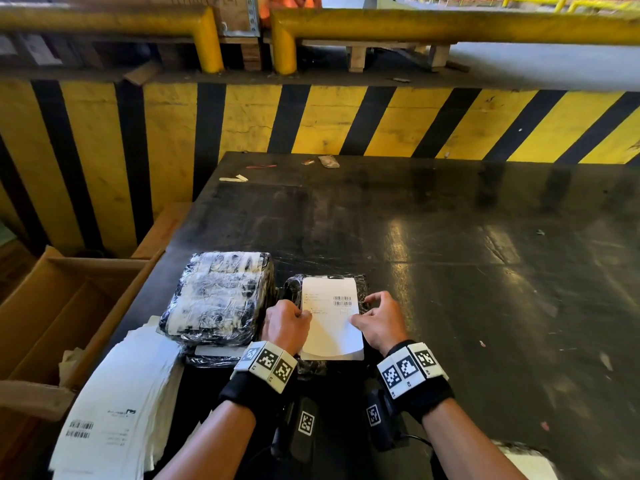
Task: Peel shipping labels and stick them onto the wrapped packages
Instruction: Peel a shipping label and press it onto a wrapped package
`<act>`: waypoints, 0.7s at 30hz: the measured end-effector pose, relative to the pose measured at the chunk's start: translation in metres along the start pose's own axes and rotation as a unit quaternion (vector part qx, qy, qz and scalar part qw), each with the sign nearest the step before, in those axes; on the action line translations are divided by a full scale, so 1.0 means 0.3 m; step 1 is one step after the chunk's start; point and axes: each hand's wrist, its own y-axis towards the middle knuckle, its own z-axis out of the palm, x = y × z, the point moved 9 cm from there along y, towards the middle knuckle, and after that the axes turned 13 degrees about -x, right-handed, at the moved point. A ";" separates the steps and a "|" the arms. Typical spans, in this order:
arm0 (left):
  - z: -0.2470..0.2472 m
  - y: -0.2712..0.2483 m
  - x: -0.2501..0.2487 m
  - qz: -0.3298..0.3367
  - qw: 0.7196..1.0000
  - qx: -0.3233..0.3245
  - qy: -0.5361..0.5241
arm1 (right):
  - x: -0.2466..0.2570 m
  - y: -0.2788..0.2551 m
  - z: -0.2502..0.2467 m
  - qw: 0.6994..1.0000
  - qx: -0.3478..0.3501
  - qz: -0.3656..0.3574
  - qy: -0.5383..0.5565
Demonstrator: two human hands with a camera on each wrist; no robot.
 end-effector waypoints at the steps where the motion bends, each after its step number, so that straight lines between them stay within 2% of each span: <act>1: 0.001 0.000 0.001 0.000 1.000 0.002 0.003 | 0.002 0.001 -0.001 1.000 0.001 0.000 -0.005; 12: 0.019 0.002 0.005 0.032 0.998 0.032 0.042 | 0.002 0.007 -0.009 0.998 0.010 -0.026 -0.052; 15: 0.018 0.002 -0.008 0.059 0.998 0.010 0.026 | 0.011 -0.003 -0.012 0.998 0.011 -0.041 -0.037; 21: -0.008 -0.029 -0.022 0.095 0.994 -0.047 -0.008 | -0.002 -0.023 -0.016 0.999 0.027 -0.028 0.026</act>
